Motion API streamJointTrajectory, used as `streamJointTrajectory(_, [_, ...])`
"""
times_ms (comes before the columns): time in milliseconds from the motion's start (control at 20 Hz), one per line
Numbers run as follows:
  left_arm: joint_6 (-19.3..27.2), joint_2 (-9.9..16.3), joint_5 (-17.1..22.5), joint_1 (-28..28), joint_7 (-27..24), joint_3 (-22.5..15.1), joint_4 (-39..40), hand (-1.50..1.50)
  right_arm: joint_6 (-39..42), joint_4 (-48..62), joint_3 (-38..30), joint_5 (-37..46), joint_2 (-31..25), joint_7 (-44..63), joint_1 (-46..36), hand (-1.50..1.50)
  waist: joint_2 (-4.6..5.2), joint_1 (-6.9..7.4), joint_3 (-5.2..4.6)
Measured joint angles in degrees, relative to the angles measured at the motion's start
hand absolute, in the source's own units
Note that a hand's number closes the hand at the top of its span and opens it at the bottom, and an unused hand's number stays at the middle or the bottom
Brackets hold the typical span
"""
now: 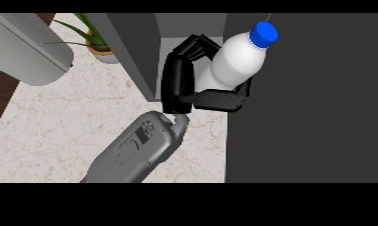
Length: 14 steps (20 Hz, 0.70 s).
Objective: Pick up the bottled water, place it into the cabinet and close the cabinet
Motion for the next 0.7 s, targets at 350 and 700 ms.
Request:
streamJointTrajectory(350, [-0.23, 0.0, 2.32, -6.08, -2.11, 1.86, 10.47, 1.5, 1.33, 0.51, -2.84, -0.82, -0.54, 0.01, -0.82, -1.5, 0.08, -0.28, 0.0])
streamJointTrajectory(700, [-1.87, 0.0, 3.19, -9.59, -5.46, 4.0, 20.76, 1.5, 1.15, 0.68, -3.43, -1.81, -0.75, 1.82, -2.24, -1.5, 0.2, -0.2, -0.02])
